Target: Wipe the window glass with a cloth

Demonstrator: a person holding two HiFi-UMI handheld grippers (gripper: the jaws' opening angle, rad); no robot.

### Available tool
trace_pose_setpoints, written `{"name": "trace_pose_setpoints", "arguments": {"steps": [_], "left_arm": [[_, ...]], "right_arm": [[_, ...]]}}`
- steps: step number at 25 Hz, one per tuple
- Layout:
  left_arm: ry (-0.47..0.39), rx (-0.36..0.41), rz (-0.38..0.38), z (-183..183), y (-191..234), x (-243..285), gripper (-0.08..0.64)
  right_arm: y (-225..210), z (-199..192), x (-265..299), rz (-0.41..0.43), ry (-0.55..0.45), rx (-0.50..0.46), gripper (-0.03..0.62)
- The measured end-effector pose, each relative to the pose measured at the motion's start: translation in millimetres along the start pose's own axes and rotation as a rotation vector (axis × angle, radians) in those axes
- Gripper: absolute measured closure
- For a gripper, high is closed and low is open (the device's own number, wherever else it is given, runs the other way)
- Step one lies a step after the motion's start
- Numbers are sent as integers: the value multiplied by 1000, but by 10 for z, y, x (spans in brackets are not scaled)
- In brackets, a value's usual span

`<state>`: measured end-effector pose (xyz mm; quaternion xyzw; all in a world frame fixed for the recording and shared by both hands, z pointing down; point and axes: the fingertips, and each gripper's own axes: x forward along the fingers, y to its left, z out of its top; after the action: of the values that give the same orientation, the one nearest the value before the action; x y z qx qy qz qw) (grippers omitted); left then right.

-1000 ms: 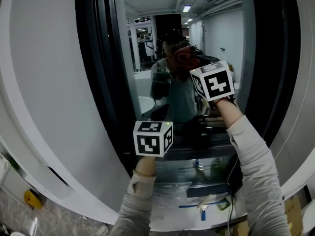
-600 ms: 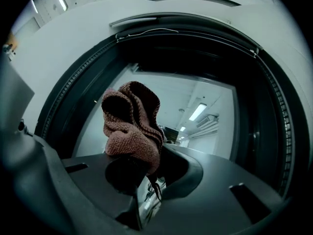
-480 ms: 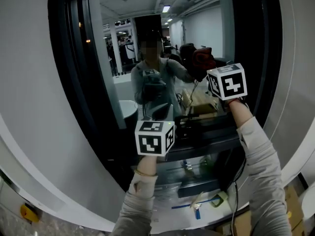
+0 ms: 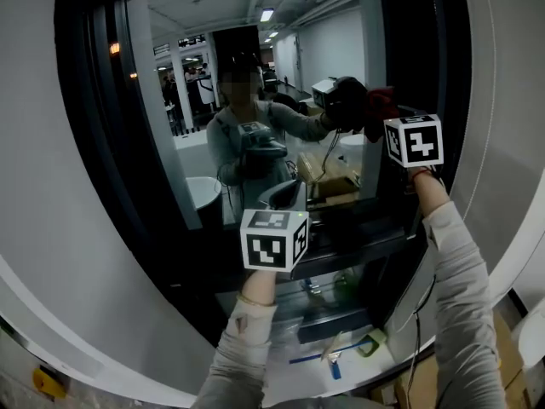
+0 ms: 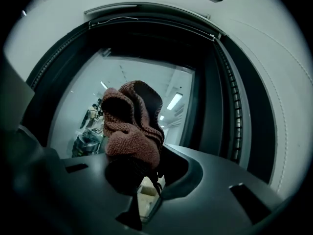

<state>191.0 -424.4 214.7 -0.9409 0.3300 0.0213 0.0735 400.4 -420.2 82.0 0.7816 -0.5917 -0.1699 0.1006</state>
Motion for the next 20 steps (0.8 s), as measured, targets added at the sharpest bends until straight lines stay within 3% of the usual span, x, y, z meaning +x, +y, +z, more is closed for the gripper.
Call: {"name": "trace_pose_setpoints", "arguments": {"steps": [6, 11, 20], "left_arm": [[7, -2, -3, -26, 1, -9, 557], [3, -6, 27, -43, 150, -156, 557], [18, -31, 134, -164, 487, -697, 557]], "right_arm": [[-30, -64, -26, -14, 8, 12, 549], [177, 33, -207, 22, -46, 32, 549], [1284, 314, -663, 263, -160, 60, 549]]}}
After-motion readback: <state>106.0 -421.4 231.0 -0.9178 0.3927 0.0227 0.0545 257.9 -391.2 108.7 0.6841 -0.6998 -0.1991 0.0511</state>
